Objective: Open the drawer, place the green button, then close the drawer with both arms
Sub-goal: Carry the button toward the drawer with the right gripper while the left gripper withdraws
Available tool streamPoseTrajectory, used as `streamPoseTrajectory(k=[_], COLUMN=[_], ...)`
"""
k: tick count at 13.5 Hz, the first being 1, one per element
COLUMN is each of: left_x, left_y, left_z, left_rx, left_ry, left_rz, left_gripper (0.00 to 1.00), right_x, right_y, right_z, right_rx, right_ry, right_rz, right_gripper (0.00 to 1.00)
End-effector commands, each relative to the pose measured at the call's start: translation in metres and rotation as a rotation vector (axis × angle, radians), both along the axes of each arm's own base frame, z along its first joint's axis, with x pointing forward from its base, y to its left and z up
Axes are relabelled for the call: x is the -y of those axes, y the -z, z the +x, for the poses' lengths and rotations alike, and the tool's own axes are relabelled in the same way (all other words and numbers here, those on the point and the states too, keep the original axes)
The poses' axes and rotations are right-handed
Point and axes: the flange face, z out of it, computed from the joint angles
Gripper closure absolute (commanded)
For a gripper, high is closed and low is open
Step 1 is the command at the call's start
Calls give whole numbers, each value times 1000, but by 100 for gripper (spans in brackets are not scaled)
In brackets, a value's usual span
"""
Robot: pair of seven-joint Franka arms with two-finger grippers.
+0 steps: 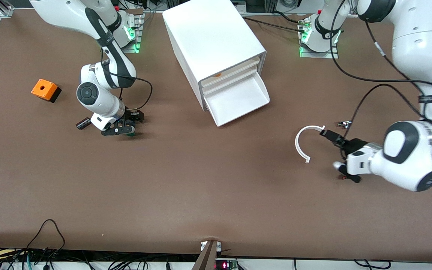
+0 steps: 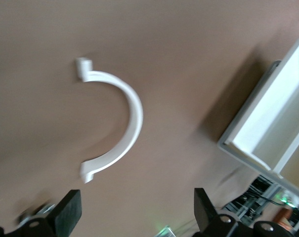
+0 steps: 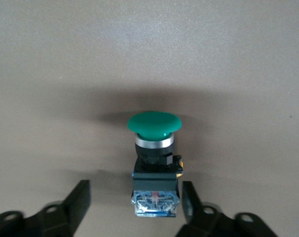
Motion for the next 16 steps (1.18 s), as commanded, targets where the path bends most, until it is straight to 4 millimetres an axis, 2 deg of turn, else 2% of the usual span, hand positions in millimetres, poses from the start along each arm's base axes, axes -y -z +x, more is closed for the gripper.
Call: streamPoseTrajectory(k=[1, 3, 4, 5, 6, 7, 9, 10, 12, 13, 14, 15, 16], left_x=[-9, 6, 12, 26, 28, 32, 37, 48, 57, 81, 91, 92, 98], left_y=[-64, -119, -130, -135, -145, -147, -149, -153, -157, -161, -165, -167, -167], left_z=[-3, -4, -4, -5, -6, -7, -10, -11, -10, -12, -15, -15, -18], left_rx=[93, 202, 233, 240, 245, 228, 196, 198, 185, 200, 201, 199, 195], left_ry=[58, 74, 62, 25, -48, -133, -239, -275, -467, -515, -567, -613, -634], left_rz=[122, 274, 307, 341, 362, 403, 423, 456, 562, 611, 634, 649, 647], left_gripper=[0, 0, 0, 0, 0, 0, 0, 0, 0, 0, 0, 0, 0], right_x=[3, 3, 3, 4, 4, 5, 5, 5, 0, -6, -11, -20, -38], right_y=[-1, -1, 0, 1, 1, 2, 1, -5, -27, -43, -58, -80, -107], right_z=[-4, -4, -5, -5, -5, -5, -4, -2, 5, 12, 22, 38, 54], right_rx=[17, 17, 14, 13, 13, 11, 11, 19, 45, 43, 28, 8, -16], right_ry=[-18, -19, -19, -18, -18, -16, -16, -14, -28, -33, -35, -37, -36], right_rz=[0, 0, 0, -1, -1, -1, -1, 1, 11, 14, 16, 20, 29], right_gripper=[27, 46, 56, 61, 64, 68, 88, 96, 100, 100, 100, 100, 100])
